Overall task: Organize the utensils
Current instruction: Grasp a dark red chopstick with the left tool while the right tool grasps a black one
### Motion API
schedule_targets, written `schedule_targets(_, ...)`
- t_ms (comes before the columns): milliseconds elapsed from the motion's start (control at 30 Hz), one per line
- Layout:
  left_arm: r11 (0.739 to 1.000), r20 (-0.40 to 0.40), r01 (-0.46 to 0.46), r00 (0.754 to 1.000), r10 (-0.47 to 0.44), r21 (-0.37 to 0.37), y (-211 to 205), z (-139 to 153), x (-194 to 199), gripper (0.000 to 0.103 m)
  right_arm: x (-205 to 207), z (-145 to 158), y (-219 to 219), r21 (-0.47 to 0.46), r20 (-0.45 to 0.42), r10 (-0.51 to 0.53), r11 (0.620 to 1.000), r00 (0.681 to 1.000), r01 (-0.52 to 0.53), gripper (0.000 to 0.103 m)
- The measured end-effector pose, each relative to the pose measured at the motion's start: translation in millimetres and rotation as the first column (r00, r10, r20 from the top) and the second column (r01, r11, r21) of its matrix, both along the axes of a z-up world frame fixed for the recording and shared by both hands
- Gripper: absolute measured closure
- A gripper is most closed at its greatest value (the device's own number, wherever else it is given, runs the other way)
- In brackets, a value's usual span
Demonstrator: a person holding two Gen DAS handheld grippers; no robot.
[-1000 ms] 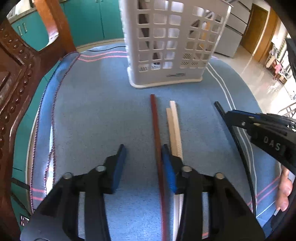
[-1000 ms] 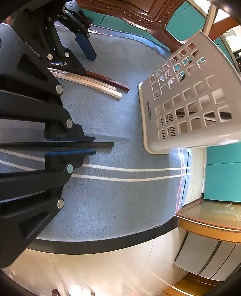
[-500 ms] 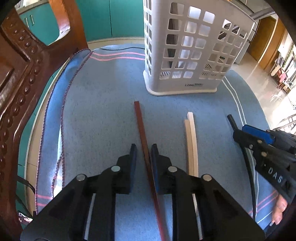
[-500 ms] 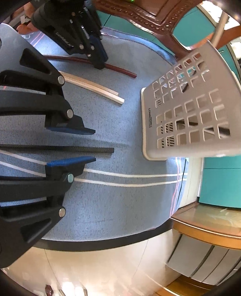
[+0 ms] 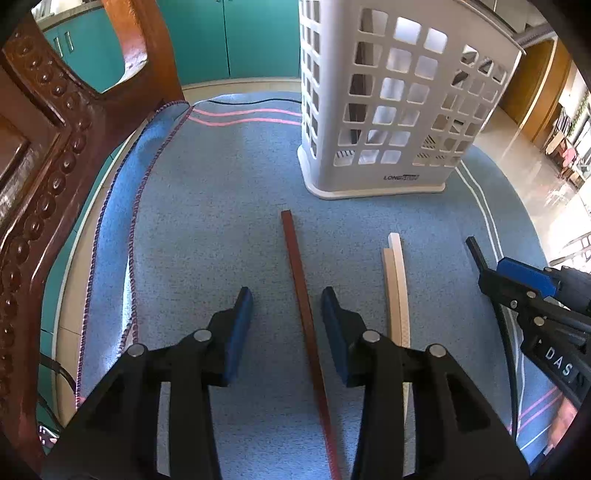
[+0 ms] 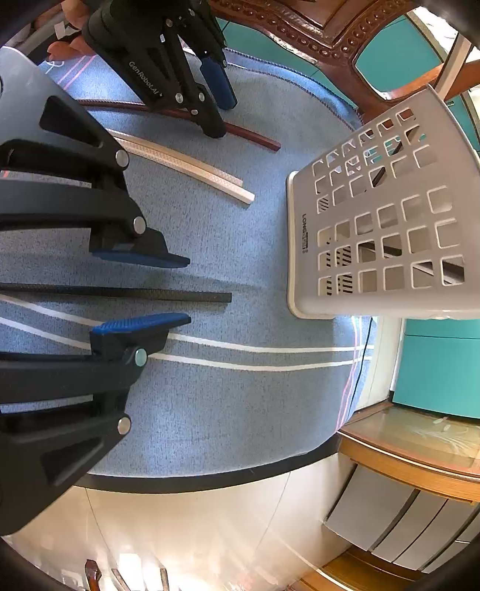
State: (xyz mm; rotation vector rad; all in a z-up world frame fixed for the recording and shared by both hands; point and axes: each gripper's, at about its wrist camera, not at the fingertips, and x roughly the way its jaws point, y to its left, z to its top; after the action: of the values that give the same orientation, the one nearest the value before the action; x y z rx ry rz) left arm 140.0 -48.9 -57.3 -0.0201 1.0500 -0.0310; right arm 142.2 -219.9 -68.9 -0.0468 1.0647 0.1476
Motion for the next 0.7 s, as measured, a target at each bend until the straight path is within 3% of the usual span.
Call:
schedule_targets(67,0.999,0.000,0.006,1.000,-0.006,-0.038,3,1,-1,0.080,3,5,-7,0.014,0.006,-0.017,1.000,1.000,0.017,0.071)
schedule_targets(167,0.994,-0.010,0.033,0.999,-0.034,-0.108,5,2,0,0.083,4,12,-21,0.042,0.014,-0.058,0.997,0.998,0.058,0.069)
schedule_targets(267,0.990,-0.011,0.058,0.998,-0.060,-0.132,0,2,-3,0.084,5,15,-29,0.057,0.018,-0.074,0.996,0.997,0.073,0.069)
schedule_targets(600,0.999,-0.020,0.032,0.999,-0.032,-0.029,-9,1,25,0.083,6,4,-6,0.001,-0.009,-0.010,1.000,1.000,0.010,0.068)
schedule_targets(700,0.999,-0.025,0.037,0.999,-0.037,-0.006,-14,2,30,0.078,6,-1,-1,-0.030,-0.012,0.003,1.000,1.000,-0.004,0.068)
